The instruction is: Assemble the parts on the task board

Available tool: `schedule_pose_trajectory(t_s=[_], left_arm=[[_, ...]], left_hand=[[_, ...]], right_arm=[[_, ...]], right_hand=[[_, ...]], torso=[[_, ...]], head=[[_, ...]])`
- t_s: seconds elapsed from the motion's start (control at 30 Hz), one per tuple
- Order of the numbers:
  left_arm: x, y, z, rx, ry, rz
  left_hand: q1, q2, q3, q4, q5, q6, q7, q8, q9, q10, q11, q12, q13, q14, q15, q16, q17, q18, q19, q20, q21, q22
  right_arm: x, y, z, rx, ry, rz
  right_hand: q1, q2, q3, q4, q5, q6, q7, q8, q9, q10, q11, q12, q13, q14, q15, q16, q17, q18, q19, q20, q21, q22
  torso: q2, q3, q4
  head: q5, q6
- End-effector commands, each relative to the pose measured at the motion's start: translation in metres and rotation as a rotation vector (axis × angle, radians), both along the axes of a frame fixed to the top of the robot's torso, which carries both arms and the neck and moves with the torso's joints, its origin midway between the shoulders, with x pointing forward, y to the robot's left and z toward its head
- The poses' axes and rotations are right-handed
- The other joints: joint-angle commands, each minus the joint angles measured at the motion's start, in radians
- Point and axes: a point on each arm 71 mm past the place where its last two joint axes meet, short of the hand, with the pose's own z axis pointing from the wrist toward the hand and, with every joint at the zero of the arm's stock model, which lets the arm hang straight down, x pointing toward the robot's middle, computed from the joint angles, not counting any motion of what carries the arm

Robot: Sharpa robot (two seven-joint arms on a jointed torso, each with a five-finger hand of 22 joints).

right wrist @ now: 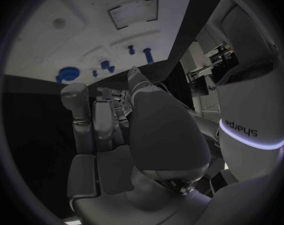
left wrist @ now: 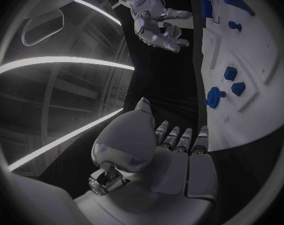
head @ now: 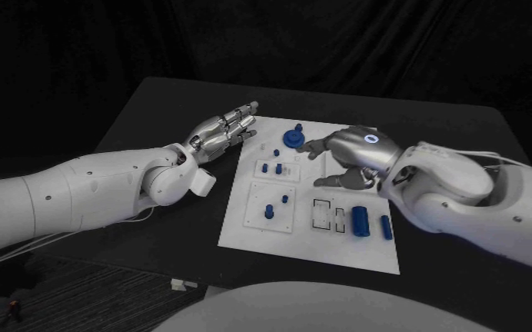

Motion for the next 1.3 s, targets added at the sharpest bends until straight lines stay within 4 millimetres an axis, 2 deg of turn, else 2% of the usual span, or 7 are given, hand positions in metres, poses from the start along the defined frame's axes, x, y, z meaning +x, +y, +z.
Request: schedule_pose_trajectory(t_s=[0.03,0.1,0.3,0.4,0.53,0.73,1.3], left_arm=[[0.000,0.000,0.002,-0.019,-0.031,0.017],[0.000,0.000,0.003,-0.019,-0.036,0.021],[0.000,0.002,0.002,-0.019,-0.041,0.028],[-0.001,0.004,0.002,-0.018,-0.046,0.035],[-0.002,0.006,0.001,-0.019,-0.057,0.048],[-0.004,0.007,-0.001,-0.023,-0.059,0.053],[-0.008,0.009,-0.004,-0.025,-0.045,0.048]], left_hand=[[0.003,-0.003,0.001,0.003,0.003,0.012,0.004,0.007,0.002,0.002,0.004,0.010,0.002,-0.002,-0.005,-0.004,-0.001,0.009,0.001,-0.007,-0.004,-0.002],[0.007,-0.002,0.003,0.003,0.007,0.016,0.005,0.008,0.003,0.003,0.003,0.013,0.003,-0.002,-0.009,-0.004,-0.001,0.009,0.001,-0.009,-0.004,-0.001],[0.009,0.000,0.004,0.003,0.011,0.017,0.006,0.008,0.003,0.003,0.003,0.013,0.002,-0.002,-0.011,-0.004,-0.001,0.009,0.001,-0.010,-0.004,-0.001],[0.010,0.000,0.005,0.003,0.011,0.019,0.006,0.009,0.003,0.003,0.003,0.014,0.003,-0.002,-0.011,-0.004,-0.001,0.009,0.001,-0.011,-0.004,-0.002],[0.019,-0.005,0.003,0.003,0.007,0.029,0.007,0.011,0.004,0.005,0.003,0.024,0.004,-0.002,-0.024,-0.004,-0.001,0.008,0.000,-0.036,-0.005,-0.005],[0.025,-0.007,0.003,0.003,0.011,0.035,0.006,0.012,0.004,0.006,0.002,0.029,0.005,-0.002,-0.030,-0.004,-0.001,0.006,-0.001,-0.046,-0.005,-0.005],[0.029,-0.006,0.005,0.003,0.022,0.033,0.008,0.011,0.004,0.006,0.003,0.028,0.004,-0.002,-0.031,-0.004,-0.001,0.004,0.000,-0.048,-0.005,-0.005]], right_arm=[[0.008,-0.026,0.011,0.138,0.097,-0.162],[0.012,-0.051,0.012,0.096,0.154,-0.255],[0.017,-0.090,-0.001,-0.069,0.297,-0.411],[0.019,-0.103,-0.008,-0.138,0.350,-0.475],[0.018,-0.113,-0.019,-0.227,0.413,-0.544],[0.013,-0.115,-0.030,-0.308,0.469,-0.591],[-0.002,-0.088,-0.046,-0.345,0.508,-0.609]], right_hand=[[-0.002,0.019,0.006,-0.005,0.011,0.024,0.013,0.007,0.002,0.016,0.000,0.020,0.003,-0.006,0.006,-0.007,-0.012,0.015,-0.006,0.005,-0.019,0.096],[0.095,0.062,0.077,-0.077,0.196,0.238,0.007,0.087,0.043,0.107,-0.020,0.087,0.025,-0.047,-0.014,-0.075,-0.086,0.033,-0.046,-0.006,-0.113,0.076],[0.047,0.058,0.085,-0.118,0.088,0.288,-0.017,0.096,0.062,0.163,-0.076,0.340,0.201,-0.144,-0.050,-0.296,-0.297,0.070,-0.162,-0.039,-0.394,0.005],[-0.059,0.055,0.042,-0.099,0.058,0.313,-0.030,0.092,0.078,0.183,-0.094,0.841,0.683,-0.063,-0.054,-0.167,-0.154,0.059,-0.104,-0.049,-0.335,0.010],[-0.225,0.066,-0.021,-0.032,0.040,0.377,-0.050,0.128,0.136,0.582,-0.098,1.360,1.415,0.095,-0.069,0.215,0.268,-0.002,0.055,-0.057,0.069,0.124],[-0.517,0.129,-0.094,0.026,0.067,0.501,-0.114,0.233,0.278,0.636,-0.152,1.398,1.488,0.135,-0.133,0.311,0.389,-0.063,0.174,-0.116,0.490,0.204],[-0.625,0.092,-0.080,0.030,0.037,0.570,-0.153,0.282,0.450,0.636,-0.188,1.398,1.488,0.135,-0.161,0.311,0.389,-0.099,0.216,-0.144,0.693,0.250]], torso=[[-0.004,0.0005,-0.0023],[-0.004,0.0008,-0.0018],[-0.007,-0.0014,-0.0074],[-0.011,-0.0044,-0.0107],[-0.013,-0.0065,-0.0134],[-0.018,-0.0045,-0.0178],[-0.016,-0.0041,-0.0201]], head=[[-0.022,0.000],[-0.050,0.000],[-0.114,0.000],[-0.138,0.000],[-0.159,0.000],[-0.165,0.000],[-0.159,0.000]])
